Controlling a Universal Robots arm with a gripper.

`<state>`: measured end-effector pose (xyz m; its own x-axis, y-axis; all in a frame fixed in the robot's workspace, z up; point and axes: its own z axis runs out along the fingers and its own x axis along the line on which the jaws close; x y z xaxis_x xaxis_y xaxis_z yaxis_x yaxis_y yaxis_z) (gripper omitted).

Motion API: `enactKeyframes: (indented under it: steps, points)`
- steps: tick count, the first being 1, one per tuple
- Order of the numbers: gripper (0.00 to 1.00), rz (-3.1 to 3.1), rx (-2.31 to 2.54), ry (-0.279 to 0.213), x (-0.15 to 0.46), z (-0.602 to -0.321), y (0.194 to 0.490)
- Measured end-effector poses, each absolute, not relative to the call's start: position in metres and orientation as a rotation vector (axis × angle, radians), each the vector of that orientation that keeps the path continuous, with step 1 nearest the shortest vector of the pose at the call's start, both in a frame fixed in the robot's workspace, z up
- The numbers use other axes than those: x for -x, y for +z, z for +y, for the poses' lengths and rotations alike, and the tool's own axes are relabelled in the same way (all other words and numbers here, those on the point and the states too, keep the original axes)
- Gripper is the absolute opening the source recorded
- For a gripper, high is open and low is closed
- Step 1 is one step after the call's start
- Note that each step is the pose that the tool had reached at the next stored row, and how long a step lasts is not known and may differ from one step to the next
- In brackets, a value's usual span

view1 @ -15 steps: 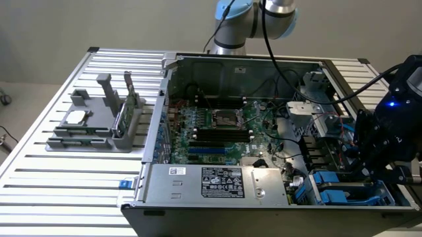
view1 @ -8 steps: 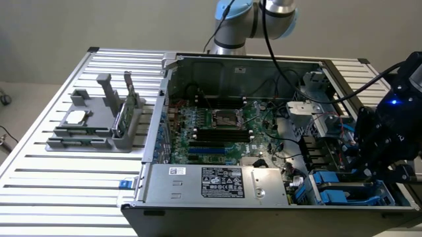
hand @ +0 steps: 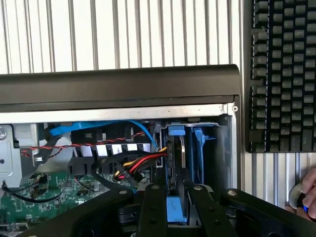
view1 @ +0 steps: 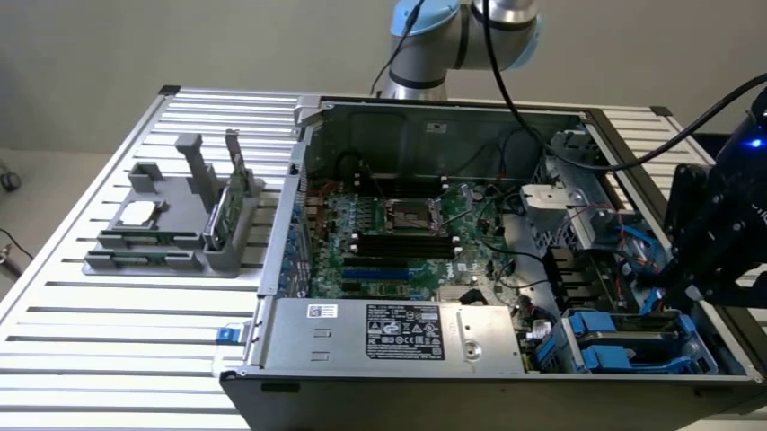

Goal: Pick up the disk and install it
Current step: 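Insert the first disk wire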

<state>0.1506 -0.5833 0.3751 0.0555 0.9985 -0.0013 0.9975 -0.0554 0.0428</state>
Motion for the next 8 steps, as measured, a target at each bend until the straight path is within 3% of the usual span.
enactKeyframes:
  steps: [8]
  points:
    - [0.25, 2.138, -2.26, 0.046, -0.146, -0.582, 0.393]
